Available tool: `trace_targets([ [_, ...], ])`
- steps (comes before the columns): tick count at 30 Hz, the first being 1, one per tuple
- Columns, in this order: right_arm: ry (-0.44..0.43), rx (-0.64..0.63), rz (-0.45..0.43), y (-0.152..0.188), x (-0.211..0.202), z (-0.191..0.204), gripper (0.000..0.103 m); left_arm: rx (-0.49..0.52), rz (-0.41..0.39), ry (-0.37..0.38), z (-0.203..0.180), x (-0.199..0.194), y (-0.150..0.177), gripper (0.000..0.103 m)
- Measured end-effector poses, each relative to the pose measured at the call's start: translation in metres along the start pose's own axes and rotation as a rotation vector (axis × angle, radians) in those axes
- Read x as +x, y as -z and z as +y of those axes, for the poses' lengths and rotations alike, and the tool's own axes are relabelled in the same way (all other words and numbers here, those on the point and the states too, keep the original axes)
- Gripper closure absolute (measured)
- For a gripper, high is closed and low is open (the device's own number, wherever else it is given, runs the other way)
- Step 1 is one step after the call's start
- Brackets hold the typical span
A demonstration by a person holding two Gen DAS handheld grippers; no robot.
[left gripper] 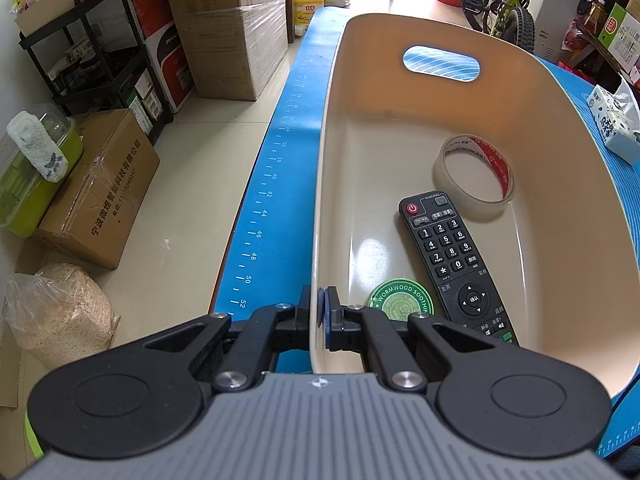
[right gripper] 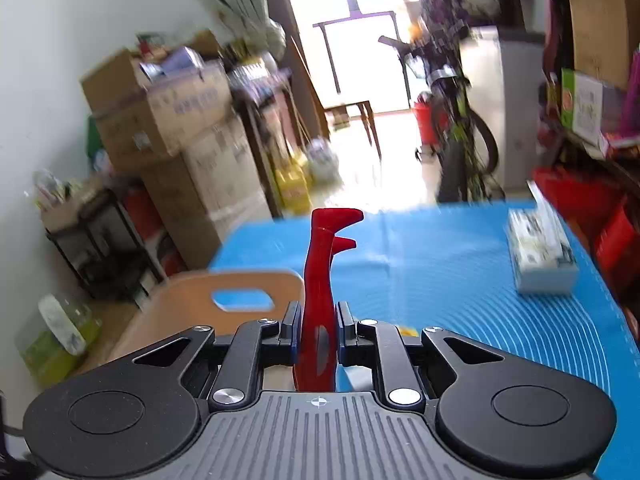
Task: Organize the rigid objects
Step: 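Carry the red figure into the basket onto the remote and release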
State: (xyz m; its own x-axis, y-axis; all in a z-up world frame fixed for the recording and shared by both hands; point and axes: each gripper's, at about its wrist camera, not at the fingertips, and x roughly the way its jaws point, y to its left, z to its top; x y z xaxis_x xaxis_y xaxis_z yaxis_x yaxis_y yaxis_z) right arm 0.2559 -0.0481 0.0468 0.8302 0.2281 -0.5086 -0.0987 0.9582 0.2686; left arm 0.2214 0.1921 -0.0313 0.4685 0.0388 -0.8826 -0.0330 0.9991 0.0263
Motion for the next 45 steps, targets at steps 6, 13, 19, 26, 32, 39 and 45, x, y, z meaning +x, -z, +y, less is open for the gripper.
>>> trace_targets([
  [6,-0.091,-0.029,-0.017,0.001,0.006,0.028,0.076,-0.001,0.0,0.0,0.0,0.0,0.0,0.097],
  [13,-0.203,-0.088,0.076,0.02,0.032,0.067,0.076,0.002,-0.001,-0.003,-0.001,0.001,0.001,0.097],
  [19,-0.237,-0.135,0.229,0.047,0.061,0.087,0.076,0.002,-0.001,-0.003,-0.001,0.002,0.0,0.097],
  [26,-0.236,-0.2,0.435,0.076,0.085,0.097,0.076,0.002,-0.001,-0.003,-0.001,0.002,0.0,0.097],
  [32,-0.234,-0.225,0.485,0.086,0.09,0.1,0.076,0.002,-0.001,-0.003,-0.002,0.002,0.0,0.097],
  [39,-0.235,-0.238,0.41,0.074,0.079,0.092,0.043,0.003,-0.001,-0.003,-0.002,0.002,0.0,0.097],
  [45,-0.248,-0.211,0.3,0.047,0.059,0.079,0.037,0.003,-0.001,-0.003,-0.002,0.002,0.0,0.097],
])
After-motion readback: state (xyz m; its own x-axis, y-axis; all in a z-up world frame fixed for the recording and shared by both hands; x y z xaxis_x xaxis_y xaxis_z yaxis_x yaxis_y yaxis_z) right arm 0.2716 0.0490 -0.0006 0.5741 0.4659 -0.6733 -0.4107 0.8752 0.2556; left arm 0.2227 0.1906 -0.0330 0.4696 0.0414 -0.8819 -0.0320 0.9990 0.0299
